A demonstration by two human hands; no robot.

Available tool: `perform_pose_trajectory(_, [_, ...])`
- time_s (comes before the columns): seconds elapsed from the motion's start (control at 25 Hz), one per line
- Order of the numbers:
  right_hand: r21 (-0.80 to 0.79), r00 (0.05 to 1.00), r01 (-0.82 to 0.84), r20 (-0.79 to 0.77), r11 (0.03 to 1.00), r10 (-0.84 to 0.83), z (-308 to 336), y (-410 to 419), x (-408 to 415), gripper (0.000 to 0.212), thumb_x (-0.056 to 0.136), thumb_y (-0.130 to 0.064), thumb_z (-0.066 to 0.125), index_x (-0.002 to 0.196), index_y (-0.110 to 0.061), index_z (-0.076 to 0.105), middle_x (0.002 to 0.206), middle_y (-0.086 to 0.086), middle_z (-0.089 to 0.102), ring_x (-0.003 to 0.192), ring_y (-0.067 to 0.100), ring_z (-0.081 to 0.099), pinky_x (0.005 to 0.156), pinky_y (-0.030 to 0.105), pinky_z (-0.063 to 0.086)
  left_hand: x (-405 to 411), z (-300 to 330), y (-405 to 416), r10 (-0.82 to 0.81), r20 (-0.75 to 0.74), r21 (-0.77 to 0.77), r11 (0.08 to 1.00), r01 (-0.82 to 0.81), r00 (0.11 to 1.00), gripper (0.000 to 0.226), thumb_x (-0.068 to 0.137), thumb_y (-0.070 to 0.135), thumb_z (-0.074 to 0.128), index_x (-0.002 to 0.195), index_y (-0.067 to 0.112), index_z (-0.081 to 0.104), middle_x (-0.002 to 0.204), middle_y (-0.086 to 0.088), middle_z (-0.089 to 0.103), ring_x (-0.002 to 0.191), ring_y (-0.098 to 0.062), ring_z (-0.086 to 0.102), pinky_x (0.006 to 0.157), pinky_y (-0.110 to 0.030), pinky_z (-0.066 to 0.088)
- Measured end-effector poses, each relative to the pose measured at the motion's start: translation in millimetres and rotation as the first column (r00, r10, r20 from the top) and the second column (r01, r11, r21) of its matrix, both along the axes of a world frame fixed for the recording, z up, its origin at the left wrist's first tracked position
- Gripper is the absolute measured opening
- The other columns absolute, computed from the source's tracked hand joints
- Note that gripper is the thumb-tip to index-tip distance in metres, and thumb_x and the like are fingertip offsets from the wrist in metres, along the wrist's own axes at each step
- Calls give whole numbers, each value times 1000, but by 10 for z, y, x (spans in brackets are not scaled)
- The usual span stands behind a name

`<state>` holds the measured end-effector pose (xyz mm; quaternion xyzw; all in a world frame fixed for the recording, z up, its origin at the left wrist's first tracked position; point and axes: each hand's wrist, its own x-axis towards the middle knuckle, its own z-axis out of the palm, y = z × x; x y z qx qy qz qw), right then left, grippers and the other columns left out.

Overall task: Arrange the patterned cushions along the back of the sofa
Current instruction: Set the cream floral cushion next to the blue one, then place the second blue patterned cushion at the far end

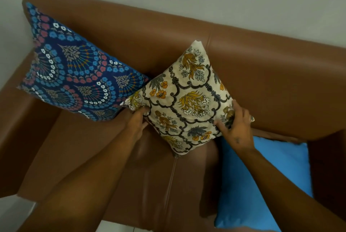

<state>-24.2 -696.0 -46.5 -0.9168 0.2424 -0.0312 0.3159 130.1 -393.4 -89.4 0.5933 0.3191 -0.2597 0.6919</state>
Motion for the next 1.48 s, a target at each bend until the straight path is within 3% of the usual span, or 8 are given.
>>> perform_pose_trajectory(0.2, [67, 999, -11, 33, 998, 9, 231, -358, -441, 100, 80, -47, 80, 156, -19, 22, 152, 7, 34, 140, 22, 34, 106, 33, 34, -654, 134, -18, 151, 39, 166, 974, -155, 988, 44, 94, 24, 67, 132, 10, 51, 123, -12, 62, 110, -23, 61, 96, -44, 53])
perform_pose_trajectory(0.4, [-42, 972, 200, -114, 979, -204, 74, -1532, -1399, 72, 83, -27, 77, 143, -6, 43, 142, 22, 45, 133, 41, 44, 103, 50, 43, -2377, 105, -668, -414, 235, 468, 841, 271, 879, 54, 100, 43, 51, 143, 12, 42, 133, -12, 62, 121, -14, 54, 106, -19, 38])
perform_pose_trajectory(0.6, [-214, 786, -140, -617, 967, -22, -385, -2690, -2197, 84, 90, -10, 56, 159, -11, 8, 150, 24, 27, 136, 46, 34, 100, 57, 42, -4092, -446, -1223, -999, 39, 878, 52, 476, 37, 109, 77, 38, 76, 158, 13, 7, 164, -23, 15, 148, -40, 21, 115, -55, 31])
perform_pose_trajectory(0.64, [-258, 757, -268, -652, 928, 37, -526, -2813, -2326, 83, 92, -7, 50, 160, -12, 2, 155, 22, 22, 141, 44, 29, 102, 56, 41, -4241, -481, -1301, -1000, -8, 867, 5, 499, 23, 123, 68, 39, 84, 158, 13, 6, 162, -27, 17, 146, -45, 23, 111, -62, 33])
perform_pose_trajectory(0.96, [-215, 721, -595, -569, 775, 396, -1107, -3057, -2049, 102, 83, -9, 66, 160, -12, -1, 167, 15, -5, 152, 40, 0, 116, 65, 22, -3793, -759, -1942, -965, 13, 919, 116, 377, 263, 93, 73, -5, 80, 149, 10, 27, 149, -37, 37, 119, -55, 54, 79, -54, 58])
perform_pose_trajectory(1.08, [6, 724, -588, -444, 809, 529, -915, -2983, -1703, 113, 67, -18, 85, 158, -11, 19, 167, 14, 7, 151, 39, 9, 117, 56, 29, -3455, -732, -1858, -852, 178, 809, 412, 420, 492, 75, 88, 25, 75, 151, 31, 35, 157, -4, 34, 139, -29, 41, 104, -36, 40])
perform_pose_trajectory(1.28, [239, 907, -402, -31, 884, 421, -109, -3457, -2233, 73, 61, -51, 80, 119, -10, 64, 121, 4, 66, 108, 12, 64, 98, 33, 51, -2953, 282, -2126, -746, 327, 424, 665, 615, 581, 64, 76, -2, 73, 123, 38, 57, 126, 7, 67, 103, 3, 66, 82, -14, 53])
perform_pose_trajectory(1.48, [436, 971, -50, 232, 899, -59, 368, -3787, -2190, 43, 92, -55, 63, 124, -26, 63, 114, -9, 72, 107, 1, 68, 83, 20, 56, -1918, 766, -2707, -558, 120, 104, 829, 549, 821, 25, 89, 10, 70, 109, 23, 68, 109, -10, 76, 84, -29, 77, 55, -41, 63])
